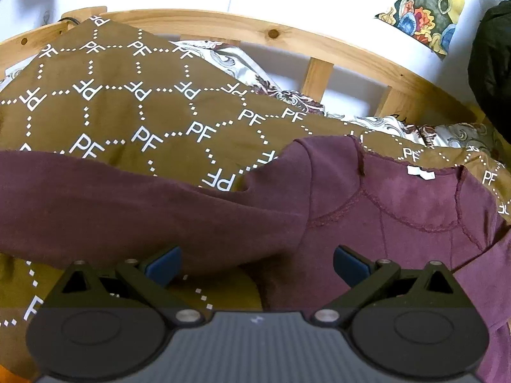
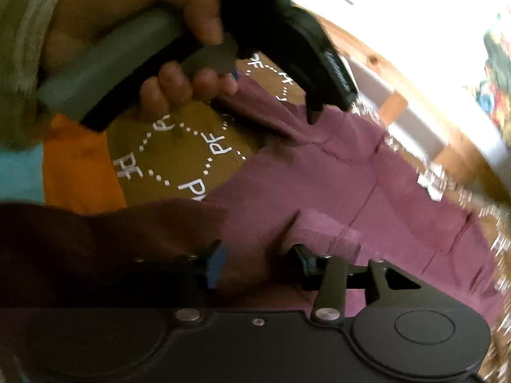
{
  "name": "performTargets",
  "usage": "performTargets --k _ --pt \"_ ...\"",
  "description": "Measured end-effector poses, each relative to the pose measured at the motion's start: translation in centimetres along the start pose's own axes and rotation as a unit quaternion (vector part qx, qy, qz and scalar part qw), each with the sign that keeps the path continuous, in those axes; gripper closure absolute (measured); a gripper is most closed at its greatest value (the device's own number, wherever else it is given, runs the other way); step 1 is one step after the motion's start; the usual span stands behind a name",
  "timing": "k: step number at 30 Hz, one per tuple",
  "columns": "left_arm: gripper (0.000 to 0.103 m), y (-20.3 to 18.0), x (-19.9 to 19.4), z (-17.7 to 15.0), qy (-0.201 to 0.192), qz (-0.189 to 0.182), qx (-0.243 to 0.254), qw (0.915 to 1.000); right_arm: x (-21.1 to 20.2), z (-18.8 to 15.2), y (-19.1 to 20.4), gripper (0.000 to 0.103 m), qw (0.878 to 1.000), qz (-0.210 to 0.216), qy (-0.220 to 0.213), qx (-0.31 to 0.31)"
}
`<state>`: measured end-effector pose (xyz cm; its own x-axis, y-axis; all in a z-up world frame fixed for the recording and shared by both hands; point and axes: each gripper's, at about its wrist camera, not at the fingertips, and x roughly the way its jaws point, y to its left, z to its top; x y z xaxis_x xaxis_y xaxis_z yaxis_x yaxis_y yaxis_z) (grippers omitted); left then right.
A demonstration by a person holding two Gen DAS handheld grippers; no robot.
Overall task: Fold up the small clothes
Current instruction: 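Carry the held sleeve across the shirt body with the right gripper, then open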
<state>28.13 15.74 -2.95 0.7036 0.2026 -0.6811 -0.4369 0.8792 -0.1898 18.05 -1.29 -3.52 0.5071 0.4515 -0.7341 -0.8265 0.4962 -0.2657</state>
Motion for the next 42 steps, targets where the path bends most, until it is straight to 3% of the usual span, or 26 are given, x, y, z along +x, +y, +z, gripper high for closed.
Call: performTargets --k 3,7,9,10,12,14,18,20,24,27,30,32,37,42 --pt "0.0 0.3 0.2 -0.1 0.004 0.007 -0.008 0.9999 0.3 -0.2 -2.7 0.054 0.99 0.025 0.021 0.134" --pt "0.0 0.8 0.5 -0.2 0.012 0.008 -0.018 0.9997 0.6 -0.9 -5.7 0.057 0.959 0.017 0.019 0.283" --pt "0.0 0.9 0.5 -0.3 0.013 0.011 -0.019 0.9997 0.8 -1.3 -6.8 0.063 0.939 0.011 0.016 0.343" --pt "0.0 1.0 0.4 -0.3 0.013 0.012 -0.018 0.9997 0.9 -1.4 -7.3 0.071 0.932 0.007 0.015 0.363" --pt "0.0 1.1 0.2 -0.3 0.012 0.014 -0.016 0.9997 1.0 -1.4 -7.5 0.079 0.926 -0.008 0.007 0.377" --pt "0.0 1.2 0.1 -0.3 0.012 0.015 -0.018 0.9997 0.6 -0.5 -6.7 0.088 0.941 -0.026 -0.007 0.336" --pt "0.0 1.8 -0.2 0.1 0.009 0.013 -0.026 0.9995 -0.2 1.7 -2.8 0.089 0.983 -0.023 -0.036 0.179" --pt "0.0 2.0 -0.4 0.2 0.006 0.013 -0.03 0.9994 -0.2 2.3 -0.7 0.088 0.993 -0.016 -0.035 0.11" --pt "0.0 2.2 -0.4 0.2 0.008 0.009 -0.032 0.9994 0.0 2.3 2.2 0.078 0.999 0.005 -0.025 0.026" --pt "0.0 2.0 -0.2 -0.3 0.014 0.006 -0.022 0.9996 -0.7 1.7 1.9 0.059 0.999 0.001 -0.022 0.032" --pt "0.0 1.1 -0.1 -1.4 0.024 -0.004 -0.001 0.9997 -1.8 0.8 -0.8 0.029 0.996 -0.021 -0.016 0.089" --pt "0.0 0.6 0.2 -2.2 0.04 -0.015 0.006 0.9991 -2.2 -0.2 -3.1 0.002 0.99 -0.04 -0.017 0.131" --pt "0.0 -0.6 0.8 -4.2 0.068 -0.017 0.013 0.9974 -2.9 -3.3 -9.1 0.001 0.974 -0.077 -0.014 0.211" --pt "0.0 -2.0 1.0 -5.7 0.073 0.025 0.064 0.995 -3.6 -5.7 -15.6 0.001 0.941 -0.168 -0.037 0.292"
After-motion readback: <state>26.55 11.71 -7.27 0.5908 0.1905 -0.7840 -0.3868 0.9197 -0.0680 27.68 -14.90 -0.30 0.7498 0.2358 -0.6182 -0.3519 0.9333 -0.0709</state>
